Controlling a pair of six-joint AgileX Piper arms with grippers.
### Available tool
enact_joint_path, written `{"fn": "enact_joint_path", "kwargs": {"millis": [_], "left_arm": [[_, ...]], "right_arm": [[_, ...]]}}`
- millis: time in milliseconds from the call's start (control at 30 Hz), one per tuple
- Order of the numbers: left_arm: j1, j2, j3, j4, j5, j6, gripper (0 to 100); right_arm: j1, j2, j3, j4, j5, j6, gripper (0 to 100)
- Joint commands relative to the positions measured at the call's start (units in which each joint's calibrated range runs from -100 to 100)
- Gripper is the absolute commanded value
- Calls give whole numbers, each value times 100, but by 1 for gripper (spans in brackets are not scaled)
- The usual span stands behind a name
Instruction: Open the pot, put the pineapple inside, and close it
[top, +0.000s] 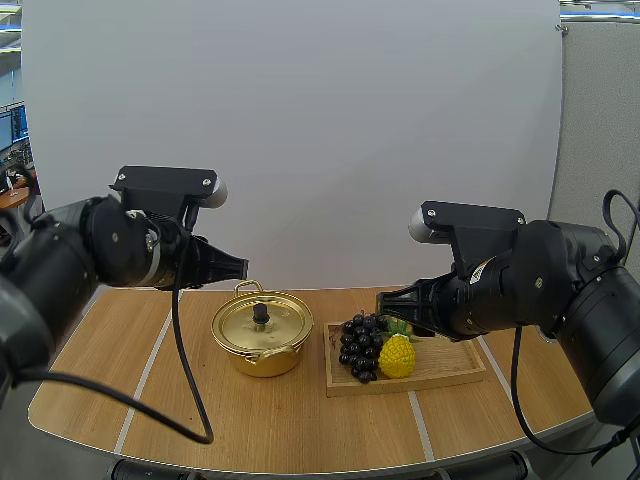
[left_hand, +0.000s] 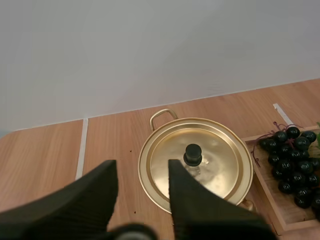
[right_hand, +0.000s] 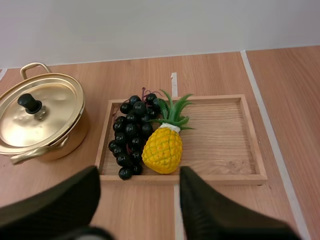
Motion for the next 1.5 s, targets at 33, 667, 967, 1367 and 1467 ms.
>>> {"fn": "enact_joint_path", "kwargs": {"millis": [33,667,967,1367,1467], "left_arm": [[4,787,-180,-63,26,388,100],[-290,3854,-2046,-1264,1699,3023,100],[-450,5185,-2782,-742,1680,3031,100],[-450,5770,-2847,-501,1544,3031,100],[-450,5783,-2847,-501,1498,3031,100]], "right_arm": [[-20,4,-32,-22,-130,-79,100],[-20,4,-32,-28,-130,-79,100],[-20,4,-32,-28,-130,-79,100],[-20,4,-32,-28,-130,-79,100],[-20,4,-32,-28,-130,-79,100]]}}
